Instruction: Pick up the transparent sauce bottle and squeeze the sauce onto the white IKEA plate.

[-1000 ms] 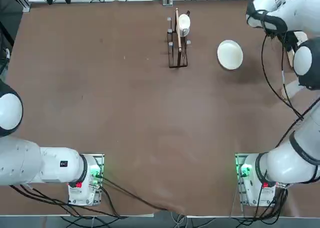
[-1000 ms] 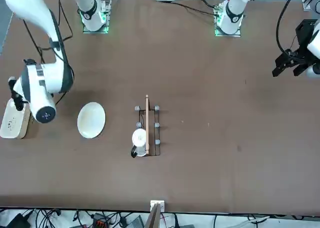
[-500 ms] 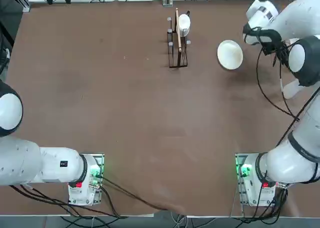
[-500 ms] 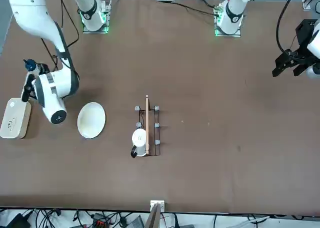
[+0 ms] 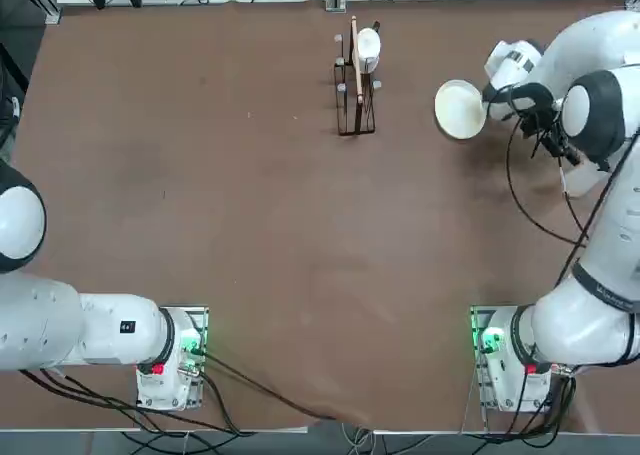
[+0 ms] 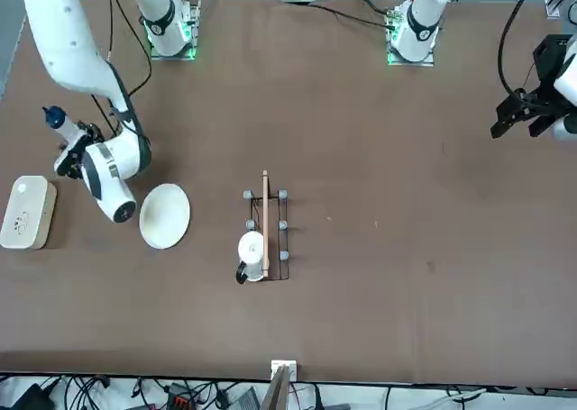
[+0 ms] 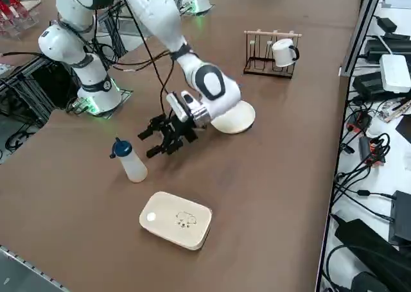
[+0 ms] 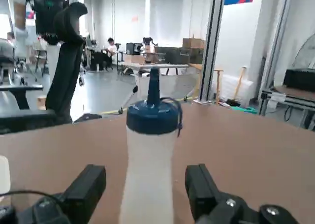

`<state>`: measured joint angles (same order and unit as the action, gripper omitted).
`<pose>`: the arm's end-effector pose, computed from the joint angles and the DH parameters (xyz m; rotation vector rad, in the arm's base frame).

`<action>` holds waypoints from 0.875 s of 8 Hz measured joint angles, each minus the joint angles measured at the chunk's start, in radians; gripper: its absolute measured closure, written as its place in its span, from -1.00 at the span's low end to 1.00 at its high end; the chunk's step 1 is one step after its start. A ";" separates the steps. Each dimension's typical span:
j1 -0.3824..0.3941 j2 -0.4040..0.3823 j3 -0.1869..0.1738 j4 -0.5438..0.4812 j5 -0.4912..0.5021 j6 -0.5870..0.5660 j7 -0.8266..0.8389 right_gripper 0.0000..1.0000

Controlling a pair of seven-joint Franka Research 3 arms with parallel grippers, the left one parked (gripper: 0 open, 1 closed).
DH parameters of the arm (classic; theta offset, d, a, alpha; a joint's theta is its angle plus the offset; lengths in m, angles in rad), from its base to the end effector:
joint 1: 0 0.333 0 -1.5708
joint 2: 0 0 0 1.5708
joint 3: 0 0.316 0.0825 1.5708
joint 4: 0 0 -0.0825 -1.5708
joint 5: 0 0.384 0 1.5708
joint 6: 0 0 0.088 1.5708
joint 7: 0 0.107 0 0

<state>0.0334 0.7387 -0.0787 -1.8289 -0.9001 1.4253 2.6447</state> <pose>0.5261 -0.1164 0.1393 0.7860 -1.6060 0.6438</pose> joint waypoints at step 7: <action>-0.072 0.030 -0.002 -0.137 -0.128 0.041 0.077 -0.97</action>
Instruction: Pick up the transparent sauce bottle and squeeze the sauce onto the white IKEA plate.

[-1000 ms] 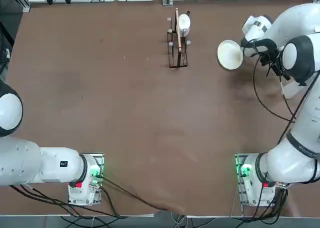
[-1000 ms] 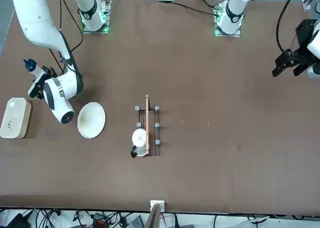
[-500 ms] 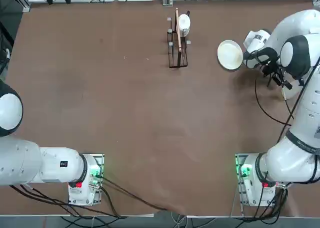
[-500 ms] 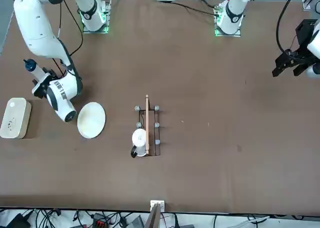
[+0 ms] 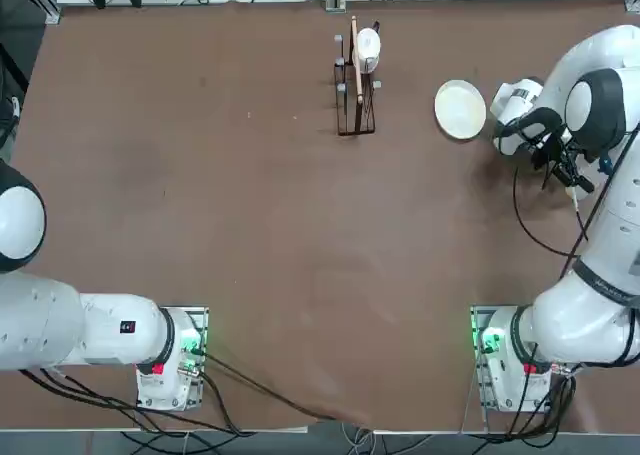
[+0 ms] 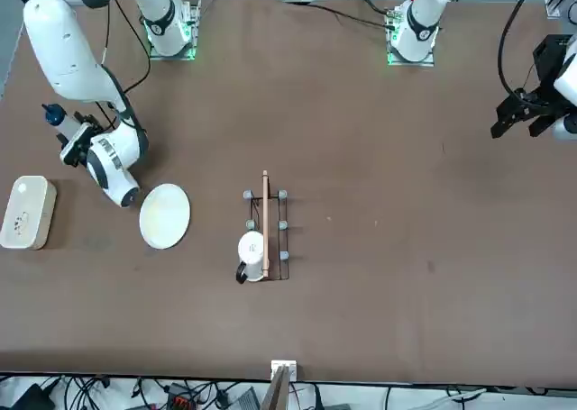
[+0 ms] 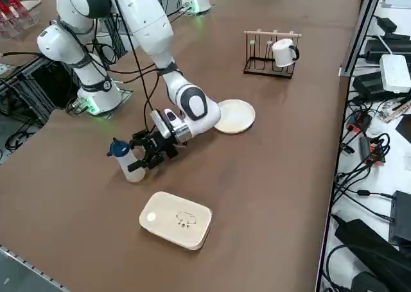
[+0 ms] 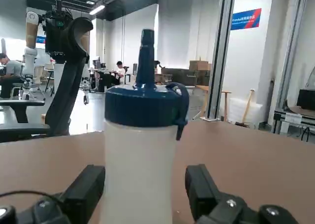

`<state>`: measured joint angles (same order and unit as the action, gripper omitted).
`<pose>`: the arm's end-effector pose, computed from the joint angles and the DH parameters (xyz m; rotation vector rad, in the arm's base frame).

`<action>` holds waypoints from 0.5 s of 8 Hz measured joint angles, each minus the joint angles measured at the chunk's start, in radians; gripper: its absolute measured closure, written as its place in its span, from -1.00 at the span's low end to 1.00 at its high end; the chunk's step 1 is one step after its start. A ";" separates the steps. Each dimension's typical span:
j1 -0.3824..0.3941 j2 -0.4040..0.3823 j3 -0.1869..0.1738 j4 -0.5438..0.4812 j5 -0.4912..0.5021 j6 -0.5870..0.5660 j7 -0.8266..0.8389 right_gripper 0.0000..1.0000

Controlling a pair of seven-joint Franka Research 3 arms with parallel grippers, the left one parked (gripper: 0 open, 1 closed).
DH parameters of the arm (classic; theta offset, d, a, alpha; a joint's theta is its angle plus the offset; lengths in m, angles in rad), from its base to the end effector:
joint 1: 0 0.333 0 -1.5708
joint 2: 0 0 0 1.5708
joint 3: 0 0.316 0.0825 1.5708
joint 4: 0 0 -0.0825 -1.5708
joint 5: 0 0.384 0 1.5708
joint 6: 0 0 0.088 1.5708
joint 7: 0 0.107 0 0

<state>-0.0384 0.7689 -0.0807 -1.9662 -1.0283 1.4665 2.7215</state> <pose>0.4693 -0.1584 0.0956 0.7864 -1.4794 0.6809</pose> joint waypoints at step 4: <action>-0.018 -0.002 0.000 -0.009 -0.034 0.017 0.013 -0.27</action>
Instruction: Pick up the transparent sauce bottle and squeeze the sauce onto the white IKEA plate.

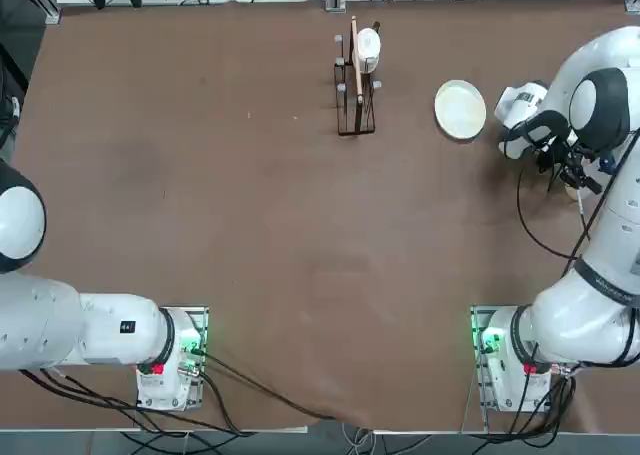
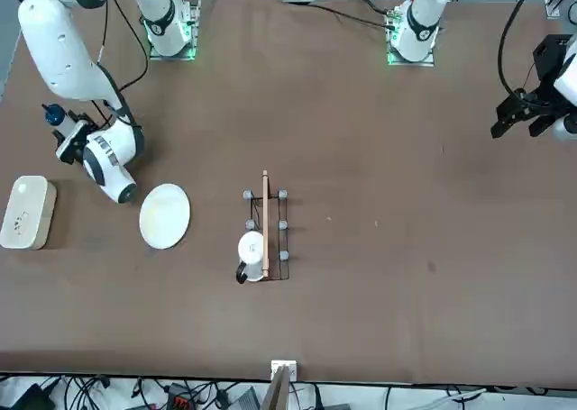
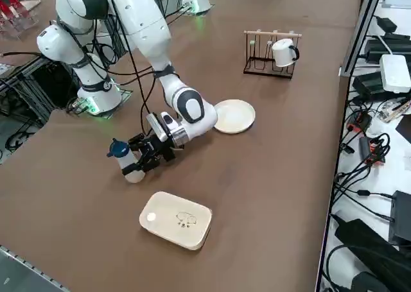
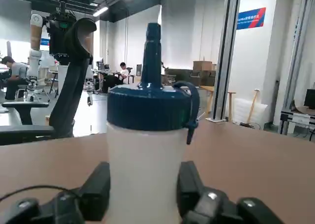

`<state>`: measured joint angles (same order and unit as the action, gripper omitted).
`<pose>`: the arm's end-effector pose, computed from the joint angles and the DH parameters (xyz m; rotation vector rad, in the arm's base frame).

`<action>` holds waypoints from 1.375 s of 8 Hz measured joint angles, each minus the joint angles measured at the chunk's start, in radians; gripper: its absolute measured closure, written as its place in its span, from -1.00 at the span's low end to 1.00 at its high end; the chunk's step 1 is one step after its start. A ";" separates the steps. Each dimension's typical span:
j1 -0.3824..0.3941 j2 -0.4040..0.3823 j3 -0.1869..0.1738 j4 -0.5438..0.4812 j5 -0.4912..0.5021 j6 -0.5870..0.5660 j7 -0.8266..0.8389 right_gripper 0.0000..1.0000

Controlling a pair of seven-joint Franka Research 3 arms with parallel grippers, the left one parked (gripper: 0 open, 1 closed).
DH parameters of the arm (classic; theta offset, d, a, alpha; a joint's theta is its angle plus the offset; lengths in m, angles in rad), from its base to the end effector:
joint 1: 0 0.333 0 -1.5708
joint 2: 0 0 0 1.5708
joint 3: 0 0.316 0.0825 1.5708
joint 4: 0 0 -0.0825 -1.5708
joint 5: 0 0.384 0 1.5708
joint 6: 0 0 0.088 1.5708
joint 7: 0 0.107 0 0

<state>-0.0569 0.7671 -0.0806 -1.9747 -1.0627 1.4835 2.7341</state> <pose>0.4677 -0.1681 0.0946 0.7928 -1.4796 0.7044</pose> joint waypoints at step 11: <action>0.298 -0.096 0.084 0.512 0.368 -0.158 -0.720 0.14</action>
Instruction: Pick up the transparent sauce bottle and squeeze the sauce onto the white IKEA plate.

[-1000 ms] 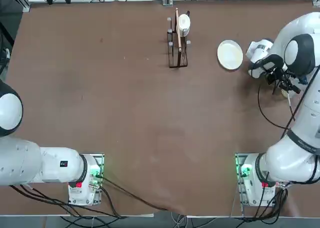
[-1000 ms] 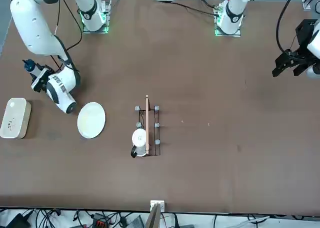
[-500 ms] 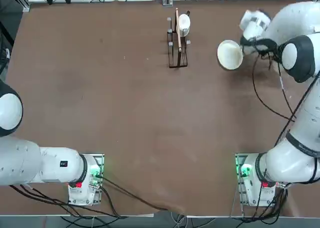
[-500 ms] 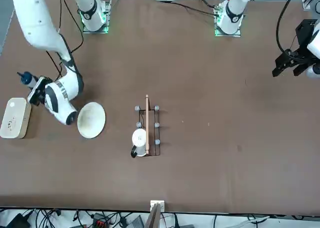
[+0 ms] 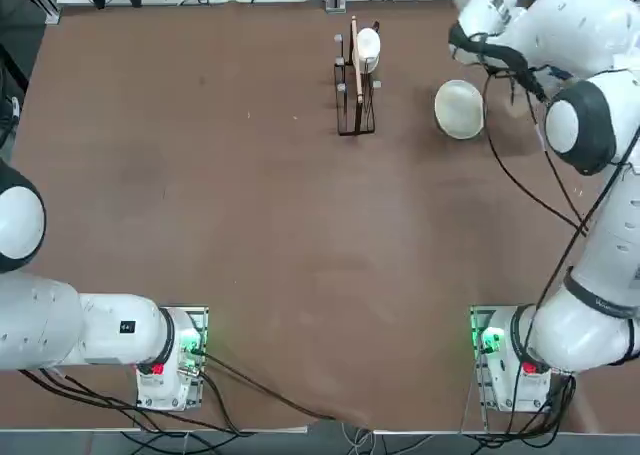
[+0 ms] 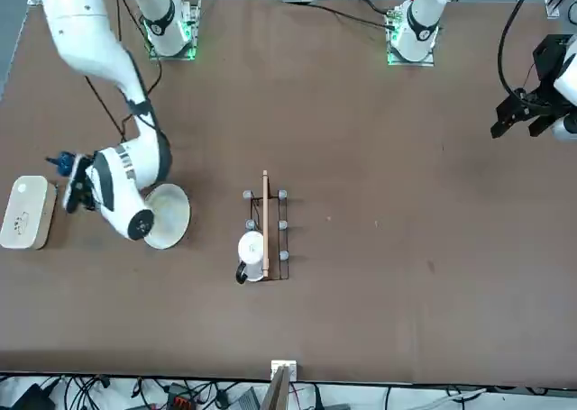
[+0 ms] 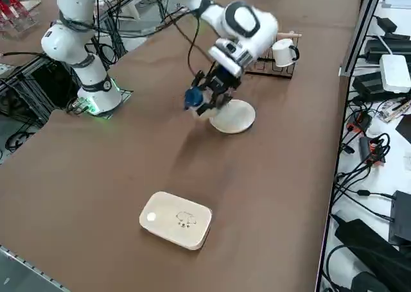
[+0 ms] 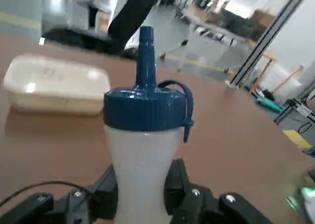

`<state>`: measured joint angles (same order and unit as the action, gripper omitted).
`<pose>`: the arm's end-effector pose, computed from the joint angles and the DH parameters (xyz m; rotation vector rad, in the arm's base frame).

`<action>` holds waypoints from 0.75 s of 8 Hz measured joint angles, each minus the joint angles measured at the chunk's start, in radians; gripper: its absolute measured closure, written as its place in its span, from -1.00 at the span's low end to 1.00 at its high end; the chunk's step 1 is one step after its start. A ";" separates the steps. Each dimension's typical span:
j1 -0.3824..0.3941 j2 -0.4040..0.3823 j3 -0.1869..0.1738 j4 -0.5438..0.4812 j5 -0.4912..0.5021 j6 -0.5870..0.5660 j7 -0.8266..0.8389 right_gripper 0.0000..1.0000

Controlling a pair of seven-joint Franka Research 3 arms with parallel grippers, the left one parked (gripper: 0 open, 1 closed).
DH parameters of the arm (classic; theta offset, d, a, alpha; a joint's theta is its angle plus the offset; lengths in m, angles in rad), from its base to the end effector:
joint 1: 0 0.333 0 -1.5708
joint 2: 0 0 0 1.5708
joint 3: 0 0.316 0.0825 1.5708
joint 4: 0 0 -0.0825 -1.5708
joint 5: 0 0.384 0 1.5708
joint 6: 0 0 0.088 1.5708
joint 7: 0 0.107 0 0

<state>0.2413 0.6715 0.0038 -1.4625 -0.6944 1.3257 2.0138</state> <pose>0.6295 0.0745 0.2806 1.4410 -1.5507 0.3535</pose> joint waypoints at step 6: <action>0.092 0.005 0.072 0.158 0.381 0.133 -0.383 0.15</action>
<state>0.3334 0.6762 0.0762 -1.3048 -0.3132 1.4588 1.6310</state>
